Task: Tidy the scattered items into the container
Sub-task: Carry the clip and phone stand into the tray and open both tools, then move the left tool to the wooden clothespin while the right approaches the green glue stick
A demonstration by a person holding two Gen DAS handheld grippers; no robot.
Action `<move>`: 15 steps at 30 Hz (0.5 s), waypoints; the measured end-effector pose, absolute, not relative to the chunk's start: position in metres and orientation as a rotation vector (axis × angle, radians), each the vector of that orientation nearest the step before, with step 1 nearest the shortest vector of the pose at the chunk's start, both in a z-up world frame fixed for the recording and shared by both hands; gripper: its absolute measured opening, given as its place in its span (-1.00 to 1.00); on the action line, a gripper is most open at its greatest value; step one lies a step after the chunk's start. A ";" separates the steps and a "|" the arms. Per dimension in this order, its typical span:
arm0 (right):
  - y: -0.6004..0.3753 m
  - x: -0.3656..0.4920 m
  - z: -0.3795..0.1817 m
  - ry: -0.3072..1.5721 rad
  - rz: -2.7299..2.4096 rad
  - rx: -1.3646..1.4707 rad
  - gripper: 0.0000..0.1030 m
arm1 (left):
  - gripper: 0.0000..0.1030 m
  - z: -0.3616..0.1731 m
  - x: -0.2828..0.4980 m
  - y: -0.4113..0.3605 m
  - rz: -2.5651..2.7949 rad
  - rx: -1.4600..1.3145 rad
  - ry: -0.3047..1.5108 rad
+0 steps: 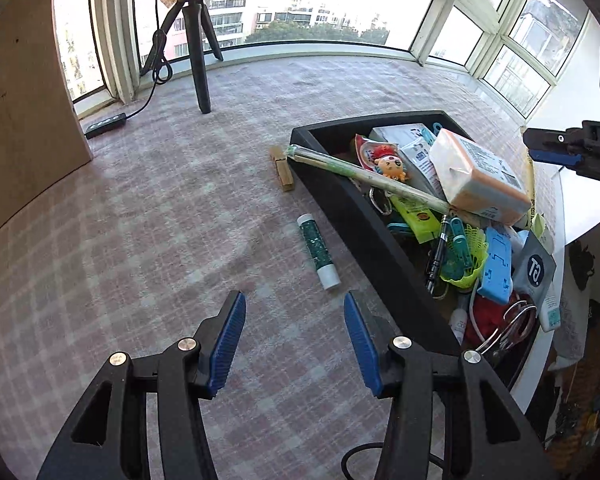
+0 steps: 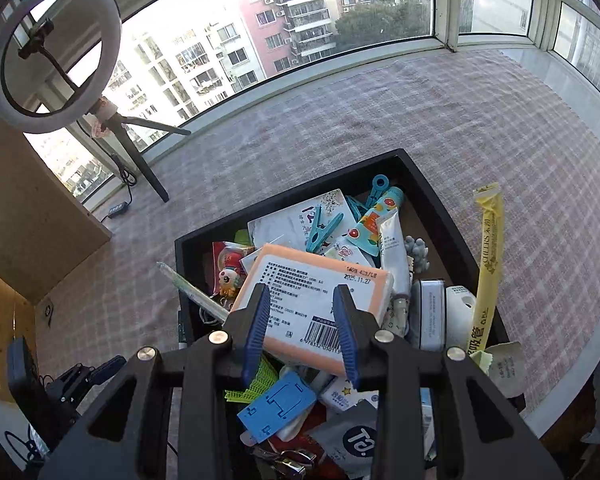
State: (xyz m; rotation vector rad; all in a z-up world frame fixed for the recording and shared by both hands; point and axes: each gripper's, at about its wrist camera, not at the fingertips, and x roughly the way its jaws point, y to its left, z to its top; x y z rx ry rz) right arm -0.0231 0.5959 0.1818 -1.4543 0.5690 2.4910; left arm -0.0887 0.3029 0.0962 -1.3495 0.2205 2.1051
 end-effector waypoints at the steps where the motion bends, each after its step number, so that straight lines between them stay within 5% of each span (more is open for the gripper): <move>1: 0.586 -0.020 0.181 0.573 2.511 -1.455 -0.37 | -0.07 0.095 -0.094 0.297 2.119 -1.353 0.221; 15: 0.440 -0.013 0.103 0.670 2.567 -1.626 -0.38 | -0.09 0.063 -0.171 0.334 2.055 -1.372 0.245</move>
